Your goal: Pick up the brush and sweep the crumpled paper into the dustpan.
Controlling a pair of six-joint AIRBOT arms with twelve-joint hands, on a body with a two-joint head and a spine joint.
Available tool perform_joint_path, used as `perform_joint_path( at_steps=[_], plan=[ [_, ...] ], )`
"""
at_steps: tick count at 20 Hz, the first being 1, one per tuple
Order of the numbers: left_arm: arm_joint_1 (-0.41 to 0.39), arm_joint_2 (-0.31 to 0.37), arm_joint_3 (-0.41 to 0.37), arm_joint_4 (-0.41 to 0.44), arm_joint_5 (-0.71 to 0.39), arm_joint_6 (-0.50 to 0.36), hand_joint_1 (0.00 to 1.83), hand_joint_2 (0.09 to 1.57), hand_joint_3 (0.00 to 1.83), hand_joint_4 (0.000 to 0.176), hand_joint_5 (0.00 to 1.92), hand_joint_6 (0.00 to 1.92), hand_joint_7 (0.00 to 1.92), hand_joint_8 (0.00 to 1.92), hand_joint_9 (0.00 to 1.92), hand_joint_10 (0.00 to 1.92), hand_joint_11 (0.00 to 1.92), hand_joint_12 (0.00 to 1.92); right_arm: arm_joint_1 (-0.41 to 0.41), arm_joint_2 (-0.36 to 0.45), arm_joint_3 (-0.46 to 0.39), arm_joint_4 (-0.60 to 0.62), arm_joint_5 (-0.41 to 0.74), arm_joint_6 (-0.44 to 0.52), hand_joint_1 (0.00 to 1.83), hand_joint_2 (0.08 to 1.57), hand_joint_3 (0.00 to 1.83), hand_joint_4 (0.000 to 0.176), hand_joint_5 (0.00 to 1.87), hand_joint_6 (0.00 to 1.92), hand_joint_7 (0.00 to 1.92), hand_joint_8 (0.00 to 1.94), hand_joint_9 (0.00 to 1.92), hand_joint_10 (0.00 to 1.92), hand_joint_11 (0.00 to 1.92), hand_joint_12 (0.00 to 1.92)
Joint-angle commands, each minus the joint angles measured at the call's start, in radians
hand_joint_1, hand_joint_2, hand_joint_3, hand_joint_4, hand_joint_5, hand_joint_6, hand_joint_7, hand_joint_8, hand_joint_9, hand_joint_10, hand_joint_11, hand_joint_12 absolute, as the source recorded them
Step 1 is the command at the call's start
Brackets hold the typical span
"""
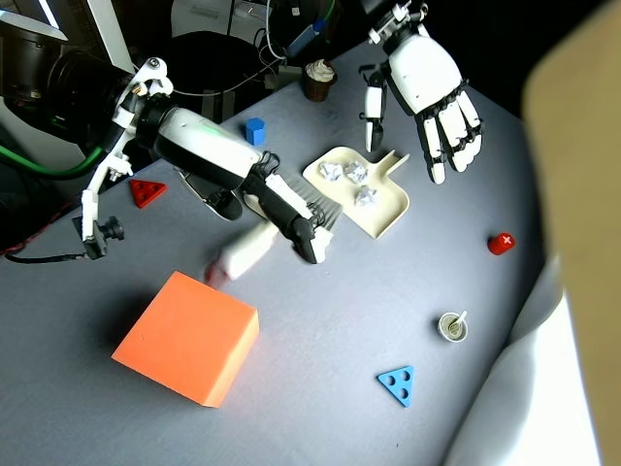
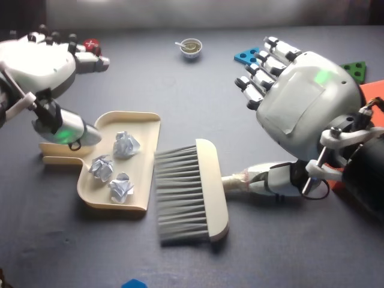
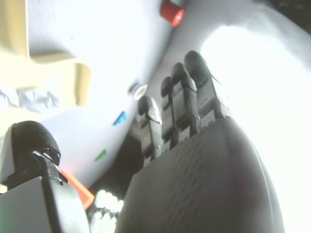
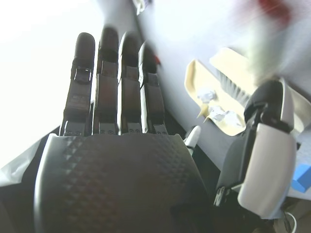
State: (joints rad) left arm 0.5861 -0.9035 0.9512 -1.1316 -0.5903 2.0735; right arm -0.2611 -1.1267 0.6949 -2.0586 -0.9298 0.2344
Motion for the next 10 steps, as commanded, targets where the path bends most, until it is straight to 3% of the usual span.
perform_joint_path(
  at_steps=[1,4,5,10],
  plan=[
    [-0.014,0.007,-0.004,0.031,-0.057,0.01,0.76,1.0,0.01,0.148,0.28,0.0,0.17,0.0,0.18,0.01,0.0,0.51,0.002,0.026,-0.011,-0.071,-0.032,0.016,0.02,0.81,0.0,0.0,0.17,0.0,0.2,0.0,0.17,0.0,0.16,0.06],
    [-0.052,0.012,-0.019,0.031,-0.039,0.028,0.73,1.01,0.0,0.151,0.26,0.0,0.17,0.0,0.18,0.0,0.0,0.52,-0.019,0.124,-0.043,-0.108,0.085,0.146,0.0,0.84,0.01,0.0,0.15,0.0,0.18,0.0,0.16,0.0,0.16,0.04],
    [-0.073,0.011,-0.022,0.016,-0.033,0.056,0.76,1.01,0.0,0.143,0.28,0.01,0.18,0.0,0.19,0.0,0.0,0.53,-0.027,0.166,-0.054,-0.125,0.138,0.194,0.0,0.85,0.01,0.0,0.16,0.01,0.19,0.0,0.17,0.0,0.17,0.04],
    [-0.162,-0.001,-0.014,-0.038,-0.005,0.14,0.77,1.0,0.0,0.144,0.29,0.0,0.19,0.0,0.2,0.0,0.0,0.51,-0.027,0.392,-0.091,-0.197,0.431,0.488,0.0,0.87,0.01,0.0,0.18,0.01,0.2,0.0,0.17,0.0,0.16,0.03]
  ],
)
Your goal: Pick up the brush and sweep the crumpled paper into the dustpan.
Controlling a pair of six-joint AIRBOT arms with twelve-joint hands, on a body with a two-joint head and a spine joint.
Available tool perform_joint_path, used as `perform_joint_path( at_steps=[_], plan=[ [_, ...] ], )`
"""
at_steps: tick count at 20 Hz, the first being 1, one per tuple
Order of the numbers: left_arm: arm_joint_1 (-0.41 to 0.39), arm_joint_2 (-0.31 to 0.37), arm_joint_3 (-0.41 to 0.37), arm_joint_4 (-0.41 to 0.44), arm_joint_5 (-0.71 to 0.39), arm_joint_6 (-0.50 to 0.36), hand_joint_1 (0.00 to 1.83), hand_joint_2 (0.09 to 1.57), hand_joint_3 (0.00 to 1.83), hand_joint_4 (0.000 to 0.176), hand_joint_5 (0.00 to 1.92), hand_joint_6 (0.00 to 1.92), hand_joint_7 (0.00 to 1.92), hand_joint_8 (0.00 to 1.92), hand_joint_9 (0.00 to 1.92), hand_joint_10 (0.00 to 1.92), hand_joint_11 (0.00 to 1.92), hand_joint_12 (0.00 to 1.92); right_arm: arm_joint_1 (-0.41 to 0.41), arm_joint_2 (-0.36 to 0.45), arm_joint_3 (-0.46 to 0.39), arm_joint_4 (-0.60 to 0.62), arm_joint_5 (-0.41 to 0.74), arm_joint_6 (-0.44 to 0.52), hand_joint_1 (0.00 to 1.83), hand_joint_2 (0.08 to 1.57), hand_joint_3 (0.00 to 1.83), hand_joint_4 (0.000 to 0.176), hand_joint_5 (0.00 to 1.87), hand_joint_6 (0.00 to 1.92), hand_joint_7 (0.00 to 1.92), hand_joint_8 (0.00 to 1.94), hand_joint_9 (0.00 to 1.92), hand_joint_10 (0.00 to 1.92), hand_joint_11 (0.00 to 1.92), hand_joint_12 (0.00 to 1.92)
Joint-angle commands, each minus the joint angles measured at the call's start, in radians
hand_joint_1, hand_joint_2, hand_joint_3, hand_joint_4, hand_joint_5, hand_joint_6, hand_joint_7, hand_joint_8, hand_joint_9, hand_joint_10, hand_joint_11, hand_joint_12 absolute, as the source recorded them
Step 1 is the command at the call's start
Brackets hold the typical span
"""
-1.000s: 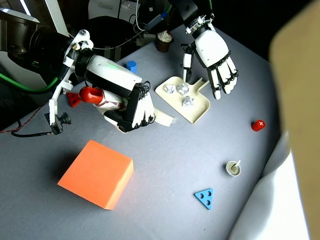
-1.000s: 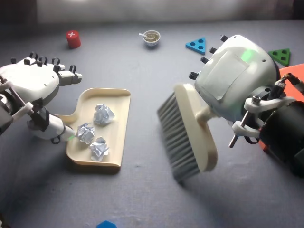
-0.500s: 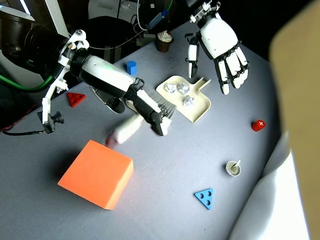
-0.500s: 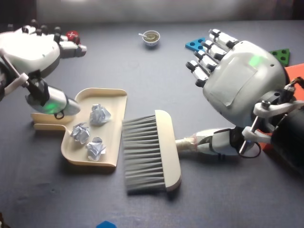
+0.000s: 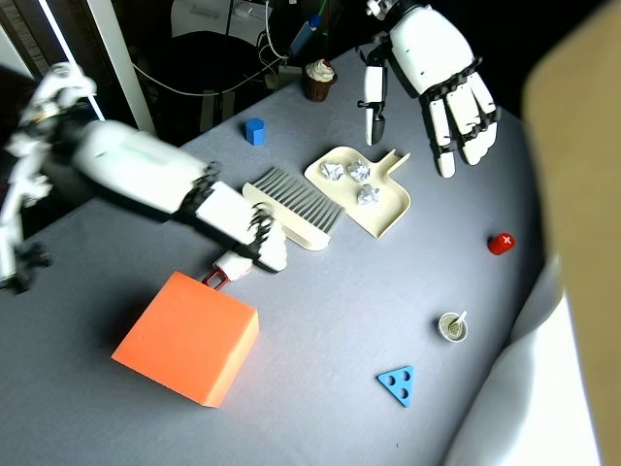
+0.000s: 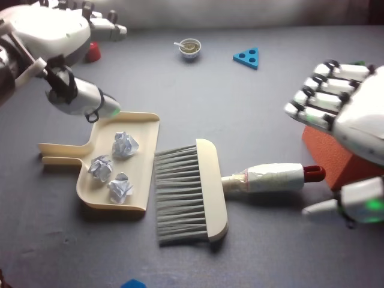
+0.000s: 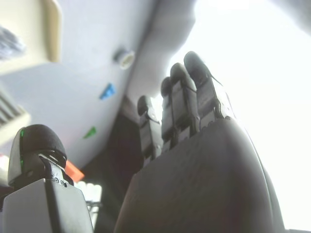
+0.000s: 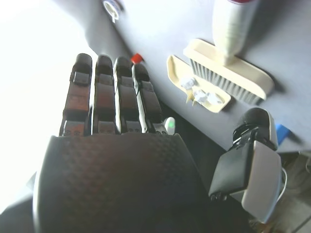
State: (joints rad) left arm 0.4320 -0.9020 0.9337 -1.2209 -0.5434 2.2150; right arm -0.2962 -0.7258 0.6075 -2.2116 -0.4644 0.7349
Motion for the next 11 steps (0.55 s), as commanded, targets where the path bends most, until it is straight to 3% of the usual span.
perform_joint_path(
  at_steps=[1,5,7,9,11],
  plan=[
    [-0.022,-0.003,0.005,0.043,-0.034,0.013,0.78,1.0,0.0,0.144,0.29,0.0,0.18,0.0,0.18,0.0,0.0,0.47,0.03,0.036,-0.008,-0.077,0.038,0.068,0.0,0.88,0.01,0.0,0.18,0.01,0.2,0.01,0.17,0.0,0.17,0.03],
    [-0.039,0.004,-0.009,0.036,-0.027,0.016,0.74,1.01,0.0,0.15,0.27,0.0,0.18,0.0,0.19,0.0,0.0,0.47,0.1,0.125,-0.012,-0.311,0.247,0.384,0.0,0.89,0.01,0.0,0.16,0.0,0.19,0.0,0.17,0.0,0.17,0.03],
    [-0.042,0.009,-0.014,0.029,-0.022,0.016,0.78,1.0,0.0,0.146,0.28,0.01,0.19,0.0,0.19,0.0,0.0,0.46,0.085,0.133,-0.009,-0.316,0.283,0.413,0.0,0.9,0.01,0.0,0.16,0.0,0.18,0.0,0.15,0.0,0.16,0.02],
    [-0.045,0.018,-0.014,0.031,-0.009,0.016,0.76,1.01,0.0,0.146,0.25,0.0,0.19,0.0,0.19,0.0,0.0,0.48,0.11,0.148,0.016,-0.316,0.376,0.605,0.0,0.9,0.01,0.0,0.13,0.0,0.17,0.0,0.15,0.0,0.18,0.02],
    [-0.046,0.023,-0.015,0.033,-0.005,0.016,0.77,1.0,0.0,0.145,0.26,0.0,0.19,0.0,0.2,0.0,0.0,0.52,0.15,0.157,0.024,-0.316,0.417,0.682,0.0,0.9,0.01,0.0,0.13,0.0,0.16,0.0,0.15,0.0,0.18,0.03]
  ],
)
